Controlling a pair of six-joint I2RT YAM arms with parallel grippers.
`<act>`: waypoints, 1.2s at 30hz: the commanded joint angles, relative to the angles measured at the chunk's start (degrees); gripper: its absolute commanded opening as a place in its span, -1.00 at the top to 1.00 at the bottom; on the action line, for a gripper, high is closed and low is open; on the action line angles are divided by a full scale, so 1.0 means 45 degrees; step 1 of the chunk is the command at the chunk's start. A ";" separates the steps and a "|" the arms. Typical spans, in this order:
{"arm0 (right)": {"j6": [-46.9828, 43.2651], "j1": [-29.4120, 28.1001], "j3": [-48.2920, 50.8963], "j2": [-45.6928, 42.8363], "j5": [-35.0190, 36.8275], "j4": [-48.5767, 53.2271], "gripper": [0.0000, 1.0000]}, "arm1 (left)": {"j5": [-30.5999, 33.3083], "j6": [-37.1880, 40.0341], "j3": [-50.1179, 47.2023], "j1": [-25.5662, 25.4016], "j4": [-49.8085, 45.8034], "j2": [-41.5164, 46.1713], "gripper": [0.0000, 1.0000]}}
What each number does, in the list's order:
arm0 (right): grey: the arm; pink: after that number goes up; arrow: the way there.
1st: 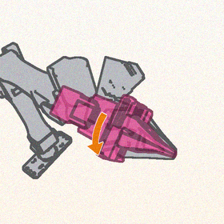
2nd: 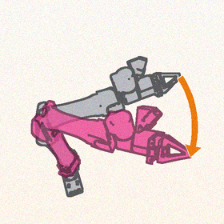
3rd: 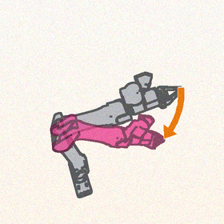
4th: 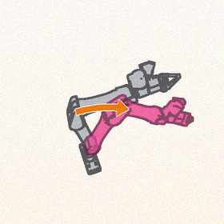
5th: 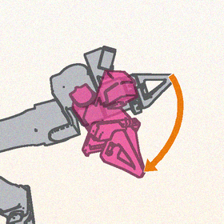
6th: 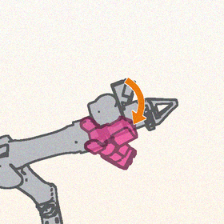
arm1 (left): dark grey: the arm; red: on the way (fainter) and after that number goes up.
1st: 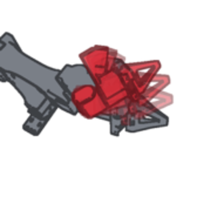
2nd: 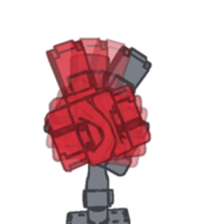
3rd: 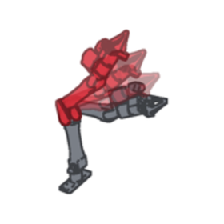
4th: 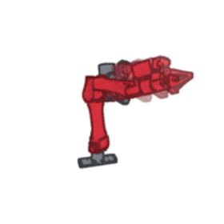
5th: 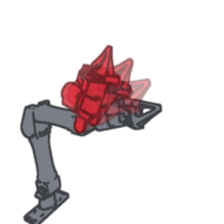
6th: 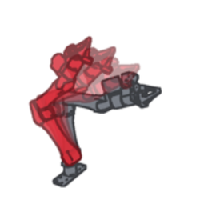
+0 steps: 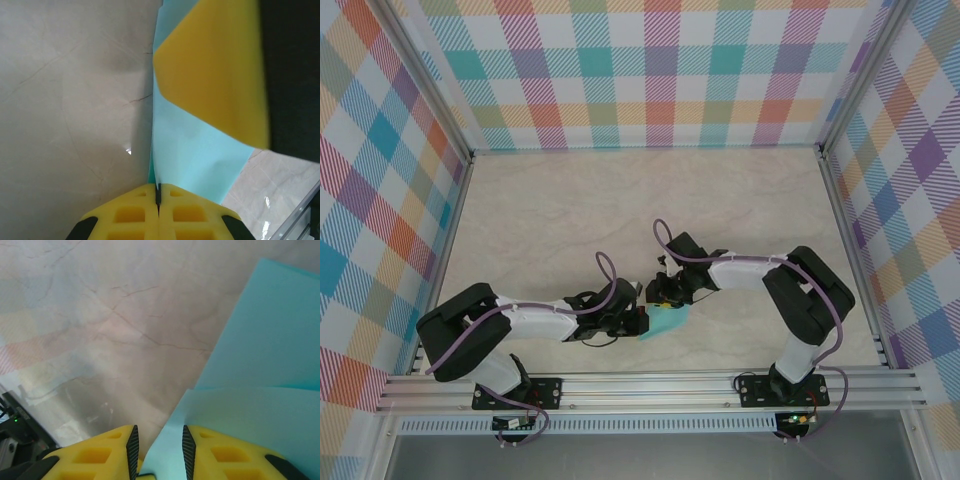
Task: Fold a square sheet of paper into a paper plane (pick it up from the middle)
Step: Perform the fourth fold on the wing at the bottom-center of the table.
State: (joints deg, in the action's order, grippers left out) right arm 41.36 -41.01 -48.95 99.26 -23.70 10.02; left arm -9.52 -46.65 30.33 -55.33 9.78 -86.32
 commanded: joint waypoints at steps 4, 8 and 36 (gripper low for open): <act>0.0056 -0.0082 0.0243 0.0418 0.0724 0.0309 0.39 | -0.0195 0.0277 -0.0233 0.0147 -0.1020 -0.0211 0.90; -0.0002 -0.0079 0.0615 0.0370 0.0736 0.0111 0.40 | -0.0372 0.0250 -0.0474 0.0147 -0.1060 0.0308 0.78; -0.0168 -0.0085 0.1368 0.0168 0.0560 -0.0364 0.41 | -0.0813 0.0171 -0.1016 0.0138 -0.0562 0.1699 0.77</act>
State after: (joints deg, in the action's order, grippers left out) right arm 41.32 -40.99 -45.36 98.41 -24.29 4.69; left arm -12.03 -46.65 26.37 -55.31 6.26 -77.84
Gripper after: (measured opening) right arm 0.297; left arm 0.119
